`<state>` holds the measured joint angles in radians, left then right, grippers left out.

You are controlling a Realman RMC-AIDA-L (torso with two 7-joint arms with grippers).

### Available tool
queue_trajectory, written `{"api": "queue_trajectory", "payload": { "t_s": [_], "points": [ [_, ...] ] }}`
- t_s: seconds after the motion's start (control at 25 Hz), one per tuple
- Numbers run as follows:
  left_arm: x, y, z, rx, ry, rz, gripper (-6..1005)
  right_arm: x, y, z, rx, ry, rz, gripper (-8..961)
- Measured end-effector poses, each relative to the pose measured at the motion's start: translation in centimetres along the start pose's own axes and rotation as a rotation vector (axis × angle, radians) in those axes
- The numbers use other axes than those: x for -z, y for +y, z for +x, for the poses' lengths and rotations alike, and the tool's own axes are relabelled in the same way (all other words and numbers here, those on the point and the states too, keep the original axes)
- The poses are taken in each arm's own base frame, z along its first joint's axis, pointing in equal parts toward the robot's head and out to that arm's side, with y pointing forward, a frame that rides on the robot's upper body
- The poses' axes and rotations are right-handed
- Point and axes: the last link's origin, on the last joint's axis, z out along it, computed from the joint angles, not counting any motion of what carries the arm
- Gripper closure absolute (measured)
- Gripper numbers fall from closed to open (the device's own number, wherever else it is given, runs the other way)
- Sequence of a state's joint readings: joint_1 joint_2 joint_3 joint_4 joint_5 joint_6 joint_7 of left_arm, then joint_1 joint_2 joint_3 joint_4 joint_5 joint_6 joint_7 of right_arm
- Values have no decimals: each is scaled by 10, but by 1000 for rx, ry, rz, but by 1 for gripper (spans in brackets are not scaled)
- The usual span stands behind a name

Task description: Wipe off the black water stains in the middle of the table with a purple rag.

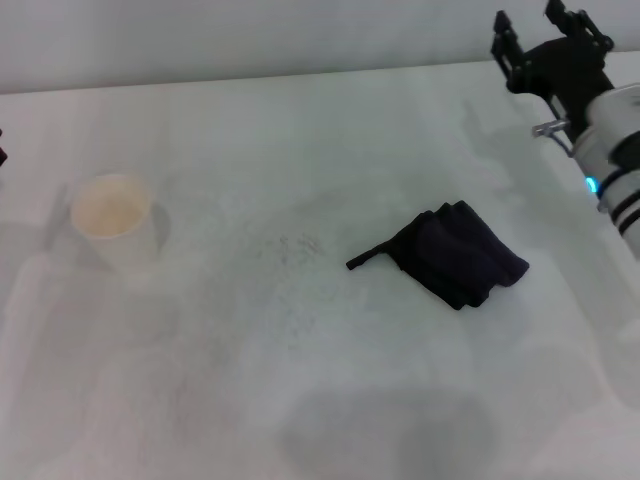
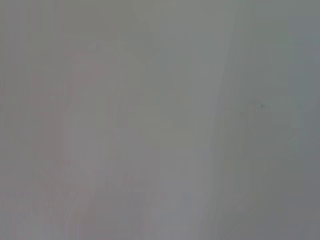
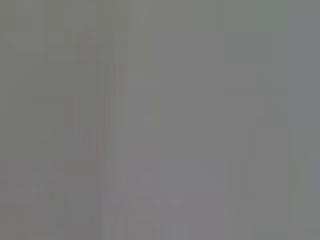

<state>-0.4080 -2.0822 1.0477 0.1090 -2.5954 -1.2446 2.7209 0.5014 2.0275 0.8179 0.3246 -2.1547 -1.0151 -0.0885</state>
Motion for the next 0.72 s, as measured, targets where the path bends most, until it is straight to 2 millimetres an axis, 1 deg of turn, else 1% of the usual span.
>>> {"api": "queue_trajectory", "payload": {
  "t_s": [0.16, 0.36, 0.72],
  "points": [
    [1, 1, -2, 7, -6, 1, 108, -7, 6, 3, 43, 43, -20, 320],
    [2, 2, -3, 10, -10, 0, 108, -13, 7, 15, 34, 151, -28, 320],
    [5, 3, -10, 22, -42, 10, 108, -9, 4, 13, 19, 126, -6, 325]
  ]
}}
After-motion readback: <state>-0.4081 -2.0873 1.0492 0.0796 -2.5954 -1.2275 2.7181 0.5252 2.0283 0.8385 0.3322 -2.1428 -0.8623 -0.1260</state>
